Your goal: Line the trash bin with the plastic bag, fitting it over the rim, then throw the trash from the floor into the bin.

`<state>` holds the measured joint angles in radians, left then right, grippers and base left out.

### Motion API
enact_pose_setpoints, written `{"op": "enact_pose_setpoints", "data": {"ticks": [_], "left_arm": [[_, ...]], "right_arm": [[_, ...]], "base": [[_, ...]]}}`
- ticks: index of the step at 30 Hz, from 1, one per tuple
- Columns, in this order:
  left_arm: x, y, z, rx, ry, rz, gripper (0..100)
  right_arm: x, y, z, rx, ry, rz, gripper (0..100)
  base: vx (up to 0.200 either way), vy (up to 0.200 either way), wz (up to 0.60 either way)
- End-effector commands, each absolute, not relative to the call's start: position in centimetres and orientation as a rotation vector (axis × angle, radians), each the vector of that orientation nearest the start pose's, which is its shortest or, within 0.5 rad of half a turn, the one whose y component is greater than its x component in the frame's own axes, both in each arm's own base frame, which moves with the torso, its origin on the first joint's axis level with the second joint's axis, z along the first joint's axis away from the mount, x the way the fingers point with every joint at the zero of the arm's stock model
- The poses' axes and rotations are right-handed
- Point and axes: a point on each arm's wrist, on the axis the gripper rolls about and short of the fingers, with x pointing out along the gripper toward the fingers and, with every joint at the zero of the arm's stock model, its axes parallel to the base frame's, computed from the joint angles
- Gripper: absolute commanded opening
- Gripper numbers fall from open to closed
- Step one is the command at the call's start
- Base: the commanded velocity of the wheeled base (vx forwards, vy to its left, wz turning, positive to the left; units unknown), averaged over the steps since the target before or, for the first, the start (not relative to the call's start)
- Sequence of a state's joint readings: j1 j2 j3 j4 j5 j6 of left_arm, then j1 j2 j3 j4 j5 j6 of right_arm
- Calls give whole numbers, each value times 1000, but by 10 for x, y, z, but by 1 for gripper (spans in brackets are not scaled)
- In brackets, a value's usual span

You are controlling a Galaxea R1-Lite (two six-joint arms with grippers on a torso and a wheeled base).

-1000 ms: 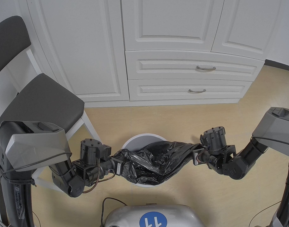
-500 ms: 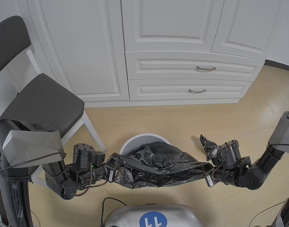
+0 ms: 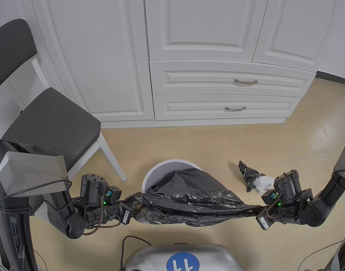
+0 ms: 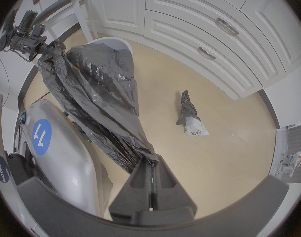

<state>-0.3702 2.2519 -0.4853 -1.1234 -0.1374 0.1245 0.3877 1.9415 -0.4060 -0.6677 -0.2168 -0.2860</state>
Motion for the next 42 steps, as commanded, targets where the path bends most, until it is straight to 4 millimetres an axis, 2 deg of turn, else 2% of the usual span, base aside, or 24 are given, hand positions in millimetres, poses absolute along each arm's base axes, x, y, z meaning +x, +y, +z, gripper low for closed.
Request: {"op": "enact_pose_setpoints", "data": {"ticks": [1, 8, 12, 14, 16, 18, 25, 34, 42], "left_arm": [[286, -114, -15, 205, 621, -531, 0], [293, -117, -13, 197, 586, -529, 0], [312, -129, -13, 94, 518, -461, 0], [312, -129, -13, 94, 518, -461, 0], [326, -148, -19, 42, 443, -387, 0], [330, -157, -21, 24, 415, -364, 0], [339, -167, -26, -19, 394, -329, 0], [336, -164, -38, -9, 428, -334, 0], [337, -161, -37, -10, 429, -330, 0]], "right_arm": [[236, 91, 28, -546, 816, 287, 0], [249, 98, 28, -510, 780, 270, 0], [267, 104, 36, -354, 689, 187, 0], [267, 104, 36, -354, 689, 187, 0], [283, 99, 43, -314, 642, 101, 0], [291, 99, 44, -288, 627, 66, 0], [320, 97, 39, -169, 599, -6, 0], [327, 101, 15, -167, 581, 9, 0], [311, 101, -2, -242, 662, 64, 0]], "base": [[0, 0, 0], [0, 0, 0], [0, 0, 0], [0, 0, 0], [0, 0, 0], [0, 0, 0], [0, 0, 0], [0, 0, 0], [0, 0, 0]]}}
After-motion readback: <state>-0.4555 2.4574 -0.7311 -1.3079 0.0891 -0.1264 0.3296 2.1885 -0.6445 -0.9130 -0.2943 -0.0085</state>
